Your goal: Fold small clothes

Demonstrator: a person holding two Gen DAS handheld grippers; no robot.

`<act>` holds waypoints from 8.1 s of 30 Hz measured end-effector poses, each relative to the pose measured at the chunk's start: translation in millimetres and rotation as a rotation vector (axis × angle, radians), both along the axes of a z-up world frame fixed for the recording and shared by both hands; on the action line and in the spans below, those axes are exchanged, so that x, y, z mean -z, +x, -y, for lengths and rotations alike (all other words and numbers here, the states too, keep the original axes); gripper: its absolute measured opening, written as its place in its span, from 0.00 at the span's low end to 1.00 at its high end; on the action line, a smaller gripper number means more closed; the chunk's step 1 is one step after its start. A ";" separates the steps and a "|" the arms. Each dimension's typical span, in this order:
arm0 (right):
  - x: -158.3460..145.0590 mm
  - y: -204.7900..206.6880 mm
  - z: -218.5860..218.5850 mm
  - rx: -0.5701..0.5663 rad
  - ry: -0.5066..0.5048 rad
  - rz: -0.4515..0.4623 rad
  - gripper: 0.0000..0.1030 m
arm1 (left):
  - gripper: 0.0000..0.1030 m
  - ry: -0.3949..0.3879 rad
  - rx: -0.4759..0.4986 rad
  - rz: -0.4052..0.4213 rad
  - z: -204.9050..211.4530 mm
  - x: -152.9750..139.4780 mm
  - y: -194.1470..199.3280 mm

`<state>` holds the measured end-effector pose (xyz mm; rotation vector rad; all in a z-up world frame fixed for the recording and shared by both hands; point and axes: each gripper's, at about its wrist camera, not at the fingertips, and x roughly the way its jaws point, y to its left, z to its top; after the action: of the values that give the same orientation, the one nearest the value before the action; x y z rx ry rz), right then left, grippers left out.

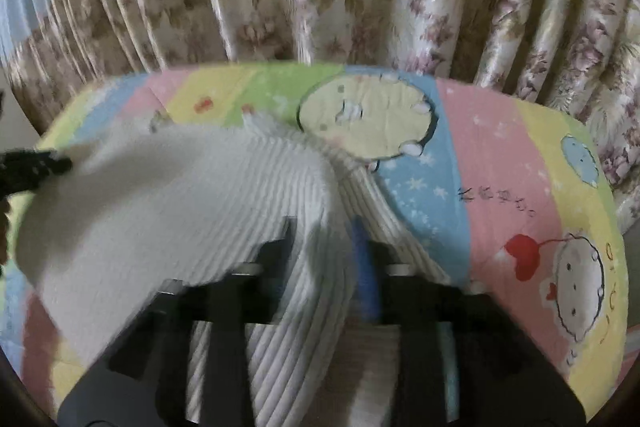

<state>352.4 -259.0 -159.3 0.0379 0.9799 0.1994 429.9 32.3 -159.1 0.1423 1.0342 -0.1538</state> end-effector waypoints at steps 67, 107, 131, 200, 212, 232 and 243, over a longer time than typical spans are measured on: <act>1.3 -76.4 38.9 0.077 0.128 -0.005 0.97 | 0.89 0.093 0.013 -0.065 125.6 -1.8 -92.0; 10.1 -50.8 -11.2 -0.040 0.118 -0.129 0.34 | 0.99 0.100 0.006 -0.062 125.2 17.8 -85.1; -77.8 -39.3 -225.3 -0.228 -0.148 0.072 0.30 | 0.99 0.120 -0.112 0.024 -48.4 -47.3 -73.3; -18.4 -64.2 -219.9 -0.378 -0.166 -0.099 0.45 | 0.48 -0.071 0.098 -0.028 -59.4 -29.2 -83.2; -31.6 -82.3 -192.4 -0.269 -0.016 -0.034 0.69 | 0.83 -0.051 0.197 0.050 -40.1 -68.1 -133.9; -34.2 -88.2 -184.1 -0.245 0.015 -0.035 0.80 | 0.92 -0.031 0.005 -0.053 -56.2 -31.2 -140.8; -64.4 -77.9 -178.9 -0.205 0.006 0.045 0.93 | 0.97 -0.249 -0.105 -0.042 -81.0 -49.3 -133.9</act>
<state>274.6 -80.1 -94.9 -0.0615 0.9384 0.3897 296.0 113.2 -109.8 -0.1420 1.0528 -0.1893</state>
